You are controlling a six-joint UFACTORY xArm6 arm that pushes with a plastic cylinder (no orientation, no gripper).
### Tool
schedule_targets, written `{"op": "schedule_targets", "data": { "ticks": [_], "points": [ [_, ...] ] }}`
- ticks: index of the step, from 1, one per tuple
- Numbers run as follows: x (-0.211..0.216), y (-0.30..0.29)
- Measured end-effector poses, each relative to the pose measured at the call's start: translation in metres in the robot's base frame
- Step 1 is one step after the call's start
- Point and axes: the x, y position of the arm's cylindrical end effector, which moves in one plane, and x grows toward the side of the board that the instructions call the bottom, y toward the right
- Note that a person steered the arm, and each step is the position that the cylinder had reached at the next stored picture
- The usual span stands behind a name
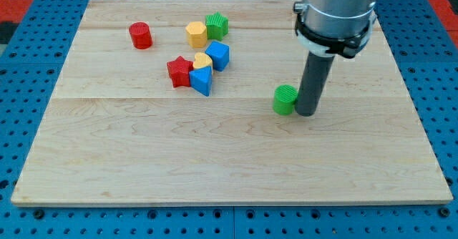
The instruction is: Move the green circle towards the center of the board
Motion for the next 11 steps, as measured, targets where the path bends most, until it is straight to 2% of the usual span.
{"op": "schedule_targets", "data": {
  "ticks": [3, 5, 8, 11],
  "points": [
    [-0.006, -0.043],
    [-0.010, -0.040],
    [-0.039, -0.031],
    [-0.039, -0.048]
  ]
}}
